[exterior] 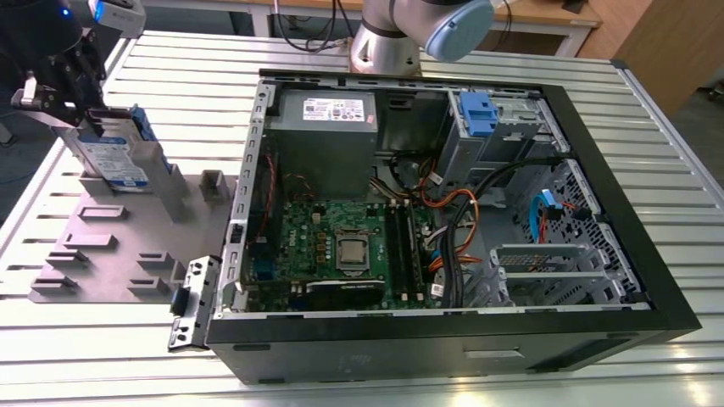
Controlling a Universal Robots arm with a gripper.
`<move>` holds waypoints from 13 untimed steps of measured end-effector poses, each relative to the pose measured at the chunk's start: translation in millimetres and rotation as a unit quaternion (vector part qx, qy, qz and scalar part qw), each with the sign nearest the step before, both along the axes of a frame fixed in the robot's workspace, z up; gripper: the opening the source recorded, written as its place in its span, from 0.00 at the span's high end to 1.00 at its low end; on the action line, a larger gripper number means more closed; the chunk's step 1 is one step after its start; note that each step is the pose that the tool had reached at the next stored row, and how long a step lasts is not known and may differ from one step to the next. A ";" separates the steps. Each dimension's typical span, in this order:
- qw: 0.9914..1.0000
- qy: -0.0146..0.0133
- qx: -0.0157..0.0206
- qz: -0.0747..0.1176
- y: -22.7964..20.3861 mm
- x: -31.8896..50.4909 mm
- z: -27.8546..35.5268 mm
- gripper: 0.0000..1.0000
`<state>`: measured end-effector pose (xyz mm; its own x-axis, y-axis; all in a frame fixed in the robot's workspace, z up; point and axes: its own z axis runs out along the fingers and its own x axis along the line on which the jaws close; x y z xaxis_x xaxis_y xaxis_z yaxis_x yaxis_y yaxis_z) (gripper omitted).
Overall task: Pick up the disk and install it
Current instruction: 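Pick up the disk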
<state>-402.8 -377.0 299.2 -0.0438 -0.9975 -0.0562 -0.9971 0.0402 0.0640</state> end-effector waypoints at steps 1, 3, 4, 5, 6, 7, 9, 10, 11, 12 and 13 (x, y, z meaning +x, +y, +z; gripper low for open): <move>1.000 0.000 0.000 0.000 0.0 0.0 0.0 0.64; 1.000 0.000 0.000 0.000 0.0 0.0 0.0 0.64; 1.000 0.000 0.000 0.000 0.0 0.0 0.0 0.64; 1.000 0.000 0.000 0.000 0.0 0.0 0.0 0.65; 1.000 0.000 0.000 0.000 0.0 0.0 0.0 0.65; 1.000 0.000 0.000 0.000 0.0 0.0 0.0 0.65; 1.000 0.000 0.000 0.001 0.0 0.0 0.0 0.65; 1.000 0.000 0.000 0.001 0.0 0.0 0.0 0.65; 1.000 0.000 0.000 0.001 0.0 0.0 0.0 0.65; 1.000 0.000 0.000 0.001 0.0 0.0 0.0 0.65; 1.000 0.000 0.000 0.001 0.0 0.0 0.0 0.65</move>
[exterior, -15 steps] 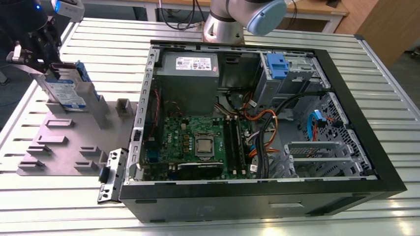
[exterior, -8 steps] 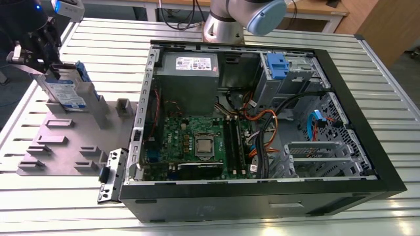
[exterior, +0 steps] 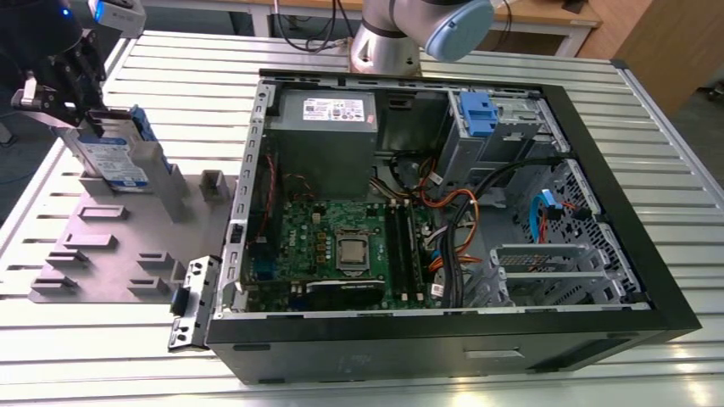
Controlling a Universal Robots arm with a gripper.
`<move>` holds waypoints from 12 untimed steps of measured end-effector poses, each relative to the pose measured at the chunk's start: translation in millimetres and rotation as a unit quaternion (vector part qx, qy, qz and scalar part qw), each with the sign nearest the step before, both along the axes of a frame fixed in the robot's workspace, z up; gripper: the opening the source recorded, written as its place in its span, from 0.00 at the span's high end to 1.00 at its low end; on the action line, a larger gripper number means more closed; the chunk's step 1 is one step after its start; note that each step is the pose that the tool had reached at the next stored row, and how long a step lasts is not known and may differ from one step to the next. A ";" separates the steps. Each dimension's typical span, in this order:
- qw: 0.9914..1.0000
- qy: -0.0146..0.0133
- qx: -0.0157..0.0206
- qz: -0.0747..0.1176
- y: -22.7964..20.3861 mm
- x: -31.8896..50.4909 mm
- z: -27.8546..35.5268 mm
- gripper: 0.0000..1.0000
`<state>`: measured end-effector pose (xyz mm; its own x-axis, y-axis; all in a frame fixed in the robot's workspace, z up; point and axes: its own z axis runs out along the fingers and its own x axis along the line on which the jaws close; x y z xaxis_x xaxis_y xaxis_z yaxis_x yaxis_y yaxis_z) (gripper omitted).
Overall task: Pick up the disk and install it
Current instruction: 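Pick up the disk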
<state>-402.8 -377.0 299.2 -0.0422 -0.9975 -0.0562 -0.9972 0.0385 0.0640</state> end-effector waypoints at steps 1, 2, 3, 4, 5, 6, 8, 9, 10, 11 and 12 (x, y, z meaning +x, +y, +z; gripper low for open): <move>1.000 0.000 0.000 0.000 0.0 0.0 0.0 0.65; 1.000 0.000 0.000 0.000 0.0 0.0 0.0 0.65; 1.000 0.000 0.000 0.000 0.0 0.0 0.0 0.65; 1.000 0.000 0.000 0.000 0.0 0.0 0.0 0.65; 1.000 0.000 0.000 0.000 0.0 0.0 0.0 0.65; 1.000 0.000 0.000 0.000 0.0 0.0 0.0 0.65; 1.000 0.000 0.000 0.000 0.0 0.0 1.9 0.65; 1.000 0.000 0.000 0.000 0.0 0.0 2.3 0.65; 1.000 0.000 0.000 0.000 0.0 0.0 2.6 0.65; 1.000 0.000 0.000 0.000 0.0 0.0 3.2 0.65; 1.000 0.000 0.000 0.000 0.0 0.0 3.7 0.65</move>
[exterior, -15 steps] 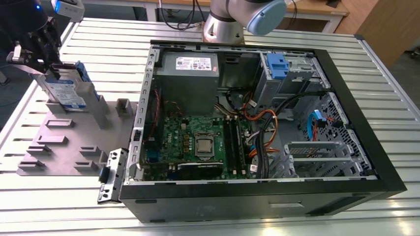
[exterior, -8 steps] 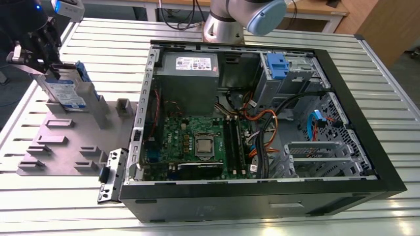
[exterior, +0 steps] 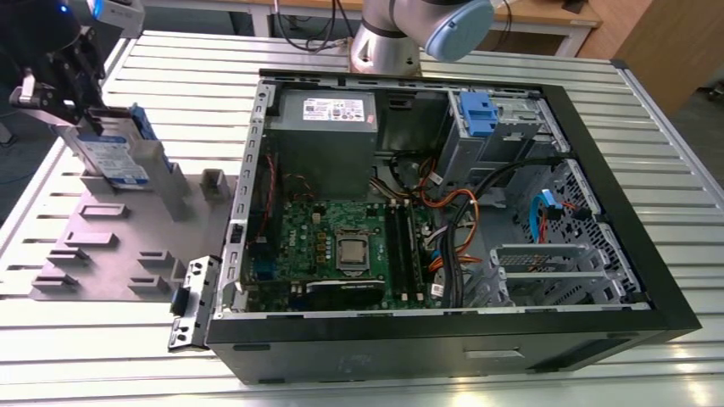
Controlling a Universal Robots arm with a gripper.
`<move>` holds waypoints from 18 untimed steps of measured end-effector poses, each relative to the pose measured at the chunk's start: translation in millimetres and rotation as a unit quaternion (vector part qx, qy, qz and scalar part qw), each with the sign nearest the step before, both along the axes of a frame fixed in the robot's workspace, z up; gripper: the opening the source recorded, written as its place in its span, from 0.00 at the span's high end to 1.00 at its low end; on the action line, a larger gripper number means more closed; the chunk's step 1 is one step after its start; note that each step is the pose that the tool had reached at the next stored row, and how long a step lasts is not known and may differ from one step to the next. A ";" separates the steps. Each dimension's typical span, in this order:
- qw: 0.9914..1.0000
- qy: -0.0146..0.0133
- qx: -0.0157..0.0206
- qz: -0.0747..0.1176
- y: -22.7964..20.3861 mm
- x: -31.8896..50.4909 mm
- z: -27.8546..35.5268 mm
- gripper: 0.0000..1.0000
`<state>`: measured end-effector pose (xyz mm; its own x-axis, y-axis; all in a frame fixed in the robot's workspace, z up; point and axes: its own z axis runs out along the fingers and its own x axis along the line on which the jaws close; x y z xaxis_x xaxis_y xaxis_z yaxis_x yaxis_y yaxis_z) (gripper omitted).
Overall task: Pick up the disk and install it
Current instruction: 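Pick up the disk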
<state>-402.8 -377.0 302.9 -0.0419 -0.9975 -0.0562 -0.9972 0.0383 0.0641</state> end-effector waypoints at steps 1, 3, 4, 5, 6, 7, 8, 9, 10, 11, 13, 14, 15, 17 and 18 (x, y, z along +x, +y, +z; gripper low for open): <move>1.000 0.000 0.000 0.000 0.0 0.0 0.6 0.65; 1.000 0.000 0.000 0.000 0.0 0.0 2.2 0.65; 1.000 0.000 0.000 0.000 0.0 0.0 3.2 0.65; 1.000 0.000 0.000 0.000 0.0 0.0 4.1 0.65; 1.000 0.000 0.000 0.000 0.0 0.0 4.9 0.65; 1.000 0.000 0.000 0.000 0.0 0.0 5.3 0.65; 1.000 0.000 0.000 0.000 0.0 0.0 5.3 0.65; 1.000 0.000 0.000 0.000 0.0 0.0 5.3 0.65; 1.000 0.000 0.000 0.000 0.0 0.0 6.0 0.65; 1.000 0.000 0.000 0.000 0.0 0.0 6.4 0.65; 1.000 0.000 0.000 0.000 0.0 0.0 6.6 0.65; 1.000 0.000 0.000 0.000 0.0 0.0 7.1 0.65; 1.000 0.000 0.000 0.000 0.0 0.0 7.6 0.65; 1.000 0.000 0.000 0.000 0.0 0.0 8.4 0.65; 1.000 0.000 0.000 0.000 0.0 0.0 8.8 0.65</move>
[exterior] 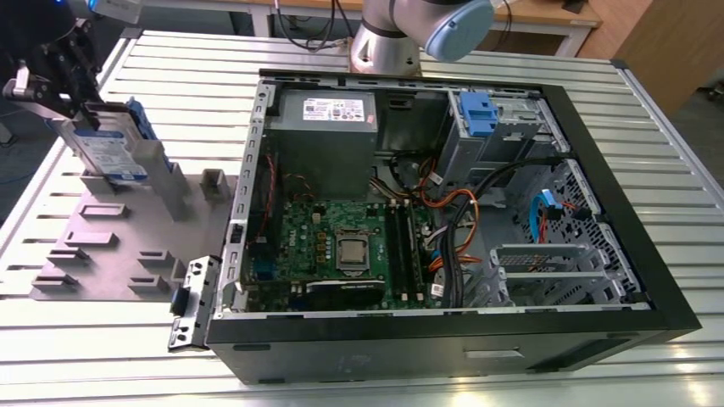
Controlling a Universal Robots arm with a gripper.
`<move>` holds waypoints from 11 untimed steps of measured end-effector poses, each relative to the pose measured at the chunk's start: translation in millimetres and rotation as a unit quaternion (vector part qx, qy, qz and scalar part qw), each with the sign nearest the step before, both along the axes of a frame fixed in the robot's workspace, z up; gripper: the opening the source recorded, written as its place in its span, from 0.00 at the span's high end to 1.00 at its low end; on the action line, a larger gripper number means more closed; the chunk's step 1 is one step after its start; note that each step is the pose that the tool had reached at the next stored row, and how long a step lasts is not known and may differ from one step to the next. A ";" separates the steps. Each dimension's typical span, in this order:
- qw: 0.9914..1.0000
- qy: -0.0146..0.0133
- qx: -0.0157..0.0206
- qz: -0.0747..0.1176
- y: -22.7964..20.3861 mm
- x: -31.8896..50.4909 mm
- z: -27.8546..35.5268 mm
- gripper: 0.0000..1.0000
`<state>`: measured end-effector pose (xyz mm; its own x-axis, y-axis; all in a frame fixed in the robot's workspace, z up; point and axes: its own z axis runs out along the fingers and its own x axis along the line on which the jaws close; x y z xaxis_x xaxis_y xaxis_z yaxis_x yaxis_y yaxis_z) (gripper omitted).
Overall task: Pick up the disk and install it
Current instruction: 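Pick up the disk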
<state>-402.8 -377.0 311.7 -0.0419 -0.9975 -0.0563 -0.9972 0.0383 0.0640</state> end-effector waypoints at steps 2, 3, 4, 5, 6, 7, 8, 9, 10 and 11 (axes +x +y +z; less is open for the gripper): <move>1.000 0.000 0.000 0.000 0.0 0.0 0.1 0.65; 1.000 0.000 0.000 0.000 0.0 0.0 1.6 0.65; 1.000 0.000 0.000 0.000 0.0 0.0 2.9 0.65; 1.000 0.000 0.000 0.000 0.0 0.0 2.9 0.65; 1.000 0.000 0.000 0.000 0.0 0.0 3.0 0.65; 1.000 0.000 0.000 0.000 0.0 0.0 3.0 0.65; 1.000 0.000 0.000 0.000 0.0 0.0 3.1 0.65; 1.000 0.000 0.000 0.000 0.0 0.0 3.1 0.65; 1.000 0.000 0.000 0.000 0.0 0.0 3.2 0.65; 1.000 0.000 0.000 0.000 0.0 0.0 3.3 0.65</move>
<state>-402.8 -377.0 315.1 -0.0419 -0.9975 -0.0565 -0.9972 0.0383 0.0640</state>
